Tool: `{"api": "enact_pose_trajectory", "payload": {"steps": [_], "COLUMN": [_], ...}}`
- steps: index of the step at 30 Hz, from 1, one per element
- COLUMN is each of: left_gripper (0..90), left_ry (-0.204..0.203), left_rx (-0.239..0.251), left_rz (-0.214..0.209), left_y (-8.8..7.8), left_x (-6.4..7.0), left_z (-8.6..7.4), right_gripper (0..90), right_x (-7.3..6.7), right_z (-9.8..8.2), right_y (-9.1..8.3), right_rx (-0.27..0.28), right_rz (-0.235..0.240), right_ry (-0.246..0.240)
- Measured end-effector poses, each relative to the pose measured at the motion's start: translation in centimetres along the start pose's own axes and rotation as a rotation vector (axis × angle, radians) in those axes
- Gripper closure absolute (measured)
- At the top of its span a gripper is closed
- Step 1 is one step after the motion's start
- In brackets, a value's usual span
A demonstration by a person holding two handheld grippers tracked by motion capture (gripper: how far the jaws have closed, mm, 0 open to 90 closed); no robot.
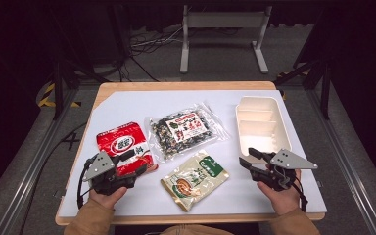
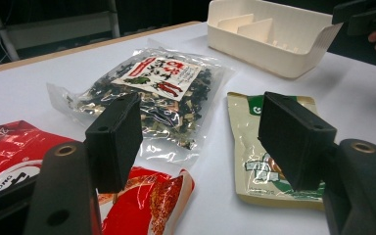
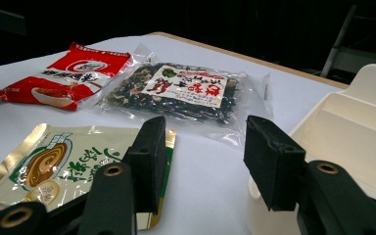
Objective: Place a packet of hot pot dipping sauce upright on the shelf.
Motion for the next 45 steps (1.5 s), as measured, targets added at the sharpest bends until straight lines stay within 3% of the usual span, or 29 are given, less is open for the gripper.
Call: {"api": "enact_pose_trajectory", "payload": {"steps": [4,9,17,23,29,35,41,45], "left_gripper": [33.4,33.4,32.9,32.5,30.8,30.5,30.5,30.5], "left_ry": [0.014,0.016,0.020,0.027,0.036,0.051,0.053,0.056], "left_rx": [0.003,0.005,0.003,0.003,-0.005,-0.005,-0.010,-0.014], "left_rz": [0.007,0.012,0.015,0.016,0.019,0.023,0.022,0.022], "left_y": [0.0,-0.1,-0.2,-0.1,-0.1,-0.1,0.0,0.0], "left_x": [0.2,0.2,0.2,0.3,0.4,0.4,0.4,0.4], "left_z": [0.1,0.1,0.2,0.2,0.1,0.2,0.1,0.1], "right_gripper": [52.0,53.1,44.9,39.4,34.0,33.4,33.3,33.9], "right_x": [-0.3,-0.7,-0.8,-1.7,-2.4,-3.0,-3.3,-3.4], "right_z": [0.2,0.7,1.7,2.9,3.3,2.9,1.1,0.4], "right_y": [0.1,0.0,0.1,1.0,2.0,3.1,5.0,5.6], "right_rx": [-0.020,-0.019,-0.034,-0.047,-0.083,-0.152,-0.277,-0.315], "right_rz": [0.045,0.060,0.057,0.100,0.119,0.139,0.131,0.138], "right_ry": [0.008,-0.009,-0.018,-0.040,-0.030,-0.012,-0.004,-0.003]}}
Point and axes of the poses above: each handheld gripper's, and its own axes: y roughly forward along the jaws, z roughly out of its top, x roughly to its right, the point moved 7 cm from there along y, roughly forward along the jaws, and after that the axes turned 9 degrees about -x, right-handed, at the moved point
